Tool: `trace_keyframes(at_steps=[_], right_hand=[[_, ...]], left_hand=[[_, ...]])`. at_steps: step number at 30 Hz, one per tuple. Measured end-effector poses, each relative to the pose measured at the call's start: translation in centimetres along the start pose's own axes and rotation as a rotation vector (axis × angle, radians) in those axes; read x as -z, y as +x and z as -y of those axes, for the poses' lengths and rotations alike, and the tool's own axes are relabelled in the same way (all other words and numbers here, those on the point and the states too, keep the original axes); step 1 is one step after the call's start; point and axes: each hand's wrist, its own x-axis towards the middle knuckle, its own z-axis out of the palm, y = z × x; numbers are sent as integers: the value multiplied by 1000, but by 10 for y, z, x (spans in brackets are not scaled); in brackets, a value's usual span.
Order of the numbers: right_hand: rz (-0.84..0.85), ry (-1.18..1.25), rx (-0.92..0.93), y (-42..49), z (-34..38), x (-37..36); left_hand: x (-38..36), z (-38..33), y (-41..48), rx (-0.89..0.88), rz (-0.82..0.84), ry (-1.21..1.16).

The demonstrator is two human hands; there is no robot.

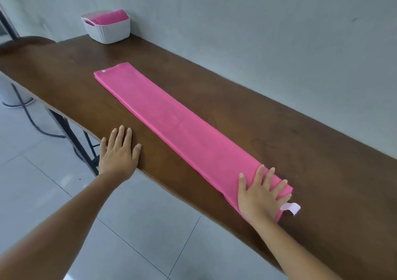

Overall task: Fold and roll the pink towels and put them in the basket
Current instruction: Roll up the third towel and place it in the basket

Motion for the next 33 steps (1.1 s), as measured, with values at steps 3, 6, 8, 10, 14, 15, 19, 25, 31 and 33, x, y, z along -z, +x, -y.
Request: trace_keyframes(at_steps=[3, 6, 8, 10, 14, 15, 19, 25, 31, 33], right_hand=[[24, -11, 26, 5, -2, 1], [55, -14, 107, 7, -7, 3], [62, -20, 186, 4, -14, 4], [57, -34, 274, 3, -23, 6], [75, -49, 422, 4, -44, 12], [78, -51, 454, 4, -51, 13], [73, -35, 590, 7, -81, 15], [3, 57, 752, 20, -123, 9], [-49, 415, 742, 38, -156, 13], [-95, 602, 639, 39, -163, 15]], left_hand=[[-7, -18, -24, 97, -32, -38], [-13, -41, -48, 186, -62, -57], [-14, -57, -63, 237, -52, -58], [-15, -74, -79, 270, -50, -47], [-20, -111, -113, 300, -58, -91], [-21, -120, -120, 306, -55, -105], [-24, -157, -153, 291, -58, -125], [-30, -213, -190, 170, -81, -192], [-23, -269, -209, 4, -102, -306], [-22, -288, -213, -72, -69, -295]])
